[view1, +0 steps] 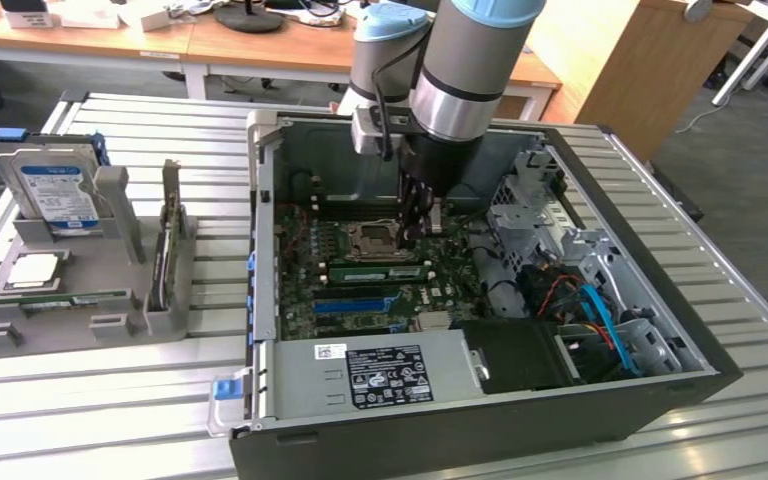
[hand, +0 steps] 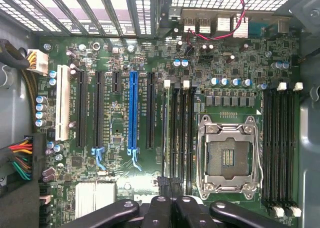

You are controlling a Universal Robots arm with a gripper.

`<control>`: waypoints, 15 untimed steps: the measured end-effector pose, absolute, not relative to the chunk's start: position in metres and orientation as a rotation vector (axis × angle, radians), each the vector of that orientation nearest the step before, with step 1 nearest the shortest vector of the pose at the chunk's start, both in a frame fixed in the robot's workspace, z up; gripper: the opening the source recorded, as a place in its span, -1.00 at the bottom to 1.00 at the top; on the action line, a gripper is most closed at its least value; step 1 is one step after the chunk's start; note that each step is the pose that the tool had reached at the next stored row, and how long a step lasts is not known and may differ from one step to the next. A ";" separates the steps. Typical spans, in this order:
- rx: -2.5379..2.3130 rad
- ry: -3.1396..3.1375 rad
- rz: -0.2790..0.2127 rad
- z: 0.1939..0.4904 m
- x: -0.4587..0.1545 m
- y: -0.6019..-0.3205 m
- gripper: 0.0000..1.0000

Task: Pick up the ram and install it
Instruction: 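Press down the ram until it locks into place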

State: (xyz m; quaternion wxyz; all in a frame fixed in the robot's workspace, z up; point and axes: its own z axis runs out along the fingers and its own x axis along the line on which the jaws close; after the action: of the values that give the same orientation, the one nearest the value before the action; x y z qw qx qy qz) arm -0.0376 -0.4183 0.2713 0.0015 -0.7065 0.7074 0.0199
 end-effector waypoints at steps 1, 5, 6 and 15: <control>-2.217 2.220 0.062 0.271 -0.038 -0.418 -0.79; -2.217 2.220 0.062 0.271 -0.038 -0.418 -0.79; -2.217 2.220 0.062 0.271 -0.038 -0.418 -0.79; -2.217 2.220 0.062 0.271 -0.027 -0.418 -0.79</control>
State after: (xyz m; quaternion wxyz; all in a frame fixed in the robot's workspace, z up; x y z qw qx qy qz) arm -0.0267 -0.4183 0.2713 0.0015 -0.7065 0.7075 0.0199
